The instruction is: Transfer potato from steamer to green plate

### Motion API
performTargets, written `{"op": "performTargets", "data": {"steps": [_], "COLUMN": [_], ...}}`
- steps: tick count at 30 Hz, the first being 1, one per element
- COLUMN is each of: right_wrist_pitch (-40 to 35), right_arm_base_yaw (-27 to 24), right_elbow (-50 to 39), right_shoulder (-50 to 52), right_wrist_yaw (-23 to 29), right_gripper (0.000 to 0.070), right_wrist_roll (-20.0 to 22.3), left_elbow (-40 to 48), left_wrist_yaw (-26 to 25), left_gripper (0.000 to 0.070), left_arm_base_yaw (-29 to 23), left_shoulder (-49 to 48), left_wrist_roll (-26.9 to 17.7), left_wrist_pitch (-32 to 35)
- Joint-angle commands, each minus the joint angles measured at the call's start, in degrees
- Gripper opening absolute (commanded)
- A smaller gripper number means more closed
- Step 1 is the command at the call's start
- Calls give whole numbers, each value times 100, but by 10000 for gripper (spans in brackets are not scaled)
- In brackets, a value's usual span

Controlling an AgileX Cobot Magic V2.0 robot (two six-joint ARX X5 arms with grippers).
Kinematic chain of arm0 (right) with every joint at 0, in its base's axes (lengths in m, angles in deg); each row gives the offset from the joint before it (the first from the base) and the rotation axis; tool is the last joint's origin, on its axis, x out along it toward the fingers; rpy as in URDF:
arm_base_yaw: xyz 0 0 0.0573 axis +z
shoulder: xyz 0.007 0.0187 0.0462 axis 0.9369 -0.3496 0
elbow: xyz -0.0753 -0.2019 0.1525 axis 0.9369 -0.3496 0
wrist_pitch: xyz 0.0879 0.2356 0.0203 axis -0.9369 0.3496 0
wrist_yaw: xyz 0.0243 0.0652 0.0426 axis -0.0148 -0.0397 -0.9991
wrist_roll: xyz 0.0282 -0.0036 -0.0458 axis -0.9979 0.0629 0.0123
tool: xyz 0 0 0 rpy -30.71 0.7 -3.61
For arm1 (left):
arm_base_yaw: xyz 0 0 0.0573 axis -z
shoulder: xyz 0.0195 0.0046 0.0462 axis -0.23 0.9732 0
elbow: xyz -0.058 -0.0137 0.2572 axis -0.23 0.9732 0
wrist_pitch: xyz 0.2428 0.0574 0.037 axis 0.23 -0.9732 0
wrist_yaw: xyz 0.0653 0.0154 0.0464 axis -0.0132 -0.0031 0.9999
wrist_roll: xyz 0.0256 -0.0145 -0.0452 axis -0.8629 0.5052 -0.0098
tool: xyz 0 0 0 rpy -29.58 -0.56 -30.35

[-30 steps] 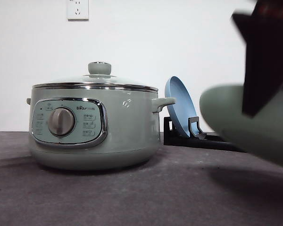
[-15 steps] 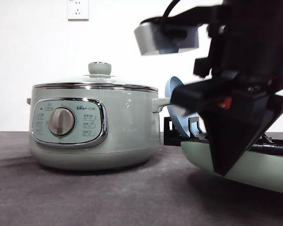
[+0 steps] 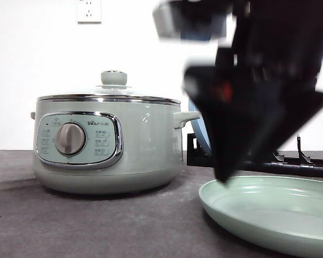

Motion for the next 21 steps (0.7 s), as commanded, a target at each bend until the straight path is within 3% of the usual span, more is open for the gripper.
{"op": "performTargets", "data": {"steps": [1, 6, 10, 16, 21], "right_wrist_pitch": [86, 532, 524, 458, 770], "right_arm_base_yaw": [-8, -398, -935, -2215, -3434], "right_elbow": [296, 922, 1313, 1411, 1381], "right_shoulder": [173, 789, 1357, 2156, 2591], "right_wrist_yaw": [-93, -395, -999, -1788, -2477], "right_gripper": [493, 620, 633, 638, 700], "right_wrist_roll": [-53, 152, 429, 946, 1412], "left_elbow": [-137, -137, -136, -138, -138], "left_wrist_yaw": [-31, -31, -31, -31, -32], "left_gripper": [700, 700, 700, 700, 700], "left_arm_base_yaw": [25, 26, 26, 26, 26], "left_shoulder": [26, 26, 26, 26, 26], "left_wrist_roll": [-54, -52, -50, -44, 3], "left_wrist_pitch": [61, 61, 61, 58, 40]}}
